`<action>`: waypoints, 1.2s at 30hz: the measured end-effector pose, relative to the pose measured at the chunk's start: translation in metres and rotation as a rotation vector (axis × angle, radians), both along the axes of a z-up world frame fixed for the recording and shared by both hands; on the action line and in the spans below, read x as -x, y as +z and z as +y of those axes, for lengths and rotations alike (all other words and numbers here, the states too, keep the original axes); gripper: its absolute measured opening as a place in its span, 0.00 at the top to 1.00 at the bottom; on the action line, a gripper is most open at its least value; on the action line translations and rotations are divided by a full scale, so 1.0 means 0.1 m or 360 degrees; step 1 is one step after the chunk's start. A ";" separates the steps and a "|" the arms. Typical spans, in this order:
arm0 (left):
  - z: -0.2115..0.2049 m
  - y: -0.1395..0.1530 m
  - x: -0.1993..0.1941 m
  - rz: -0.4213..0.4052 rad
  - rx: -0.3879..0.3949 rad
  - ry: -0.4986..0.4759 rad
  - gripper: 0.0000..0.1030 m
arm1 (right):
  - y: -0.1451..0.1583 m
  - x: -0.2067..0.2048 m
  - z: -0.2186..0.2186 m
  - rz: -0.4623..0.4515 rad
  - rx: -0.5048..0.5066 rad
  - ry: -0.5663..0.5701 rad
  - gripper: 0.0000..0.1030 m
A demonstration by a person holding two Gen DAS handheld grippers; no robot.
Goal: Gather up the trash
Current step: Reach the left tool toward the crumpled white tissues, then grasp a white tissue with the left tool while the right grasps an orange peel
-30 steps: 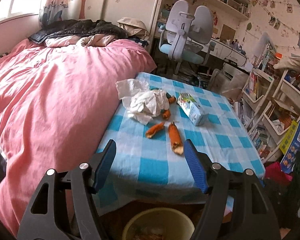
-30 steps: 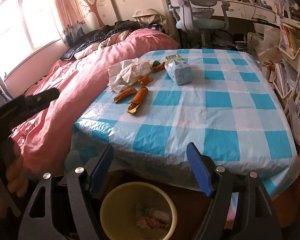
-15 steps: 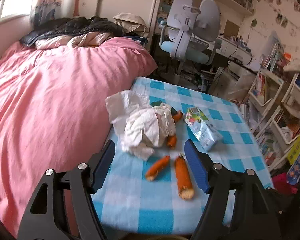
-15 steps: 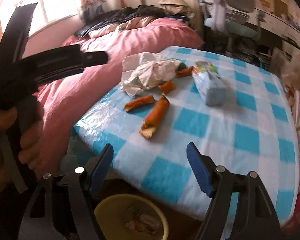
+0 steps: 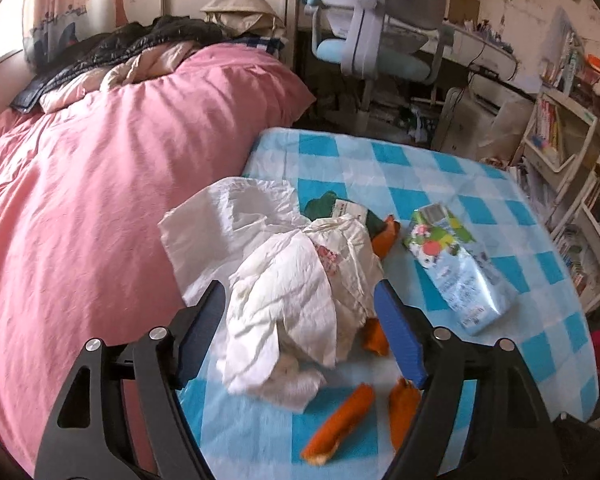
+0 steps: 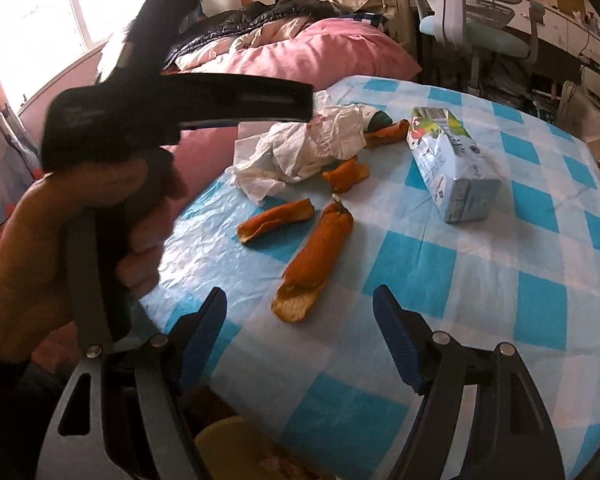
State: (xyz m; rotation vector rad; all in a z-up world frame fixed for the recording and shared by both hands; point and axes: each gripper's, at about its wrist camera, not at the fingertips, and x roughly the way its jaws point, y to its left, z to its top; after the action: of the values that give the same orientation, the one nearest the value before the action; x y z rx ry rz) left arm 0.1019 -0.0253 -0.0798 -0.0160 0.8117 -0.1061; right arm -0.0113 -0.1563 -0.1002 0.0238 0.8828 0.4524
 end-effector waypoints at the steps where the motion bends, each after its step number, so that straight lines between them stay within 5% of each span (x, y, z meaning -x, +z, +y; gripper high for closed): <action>1: 0.00 -0.03 -0.07 0.0018 0.0002 0.0018 0.29 | -0.01 -0.03 0.01 0.0007 -0.0007 0.0001 0.29; 9: 0.20 -0.21 -0.31 0.0130 0.0040 0.0133 0.29 | -0.03 -0.08 0.03 0.0043 -0.0044 0.0013 0.29; 15: 0.54 -0.17 -0.28 0.0150 0.0273 0.0216 0.39 | -0.03 -0.09 0.01 0.0046 -0.0048 -0.0009 0.29; 21: 0.67 -0.20 -0.30 0.0194 0.0386 0.0205 0.91 | -0.08 -0.15 -0.02 0.0056 -0.0042 -0.0054 0.29; 31: 0.67 0.42 0.04 -0.0115 0.0485 0.0145 0.95 | -0.14 -0.29 0.01 0.0100 -0.0110 -0.0121 0.30; 36: 0.70 0.60 0.21 -0.0181 0.0576 0.0101 0.95 | -0.19 -0.34 0.11 0.0089 -0.0038 -0.0137 0.40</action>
State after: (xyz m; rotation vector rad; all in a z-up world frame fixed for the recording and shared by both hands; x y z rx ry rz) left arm 0.0806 0.0447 -0.0199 -0.3741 0.6688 -0.1914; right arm 0.0222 -0.1457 -0.1190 0.0963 0.9276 0.3833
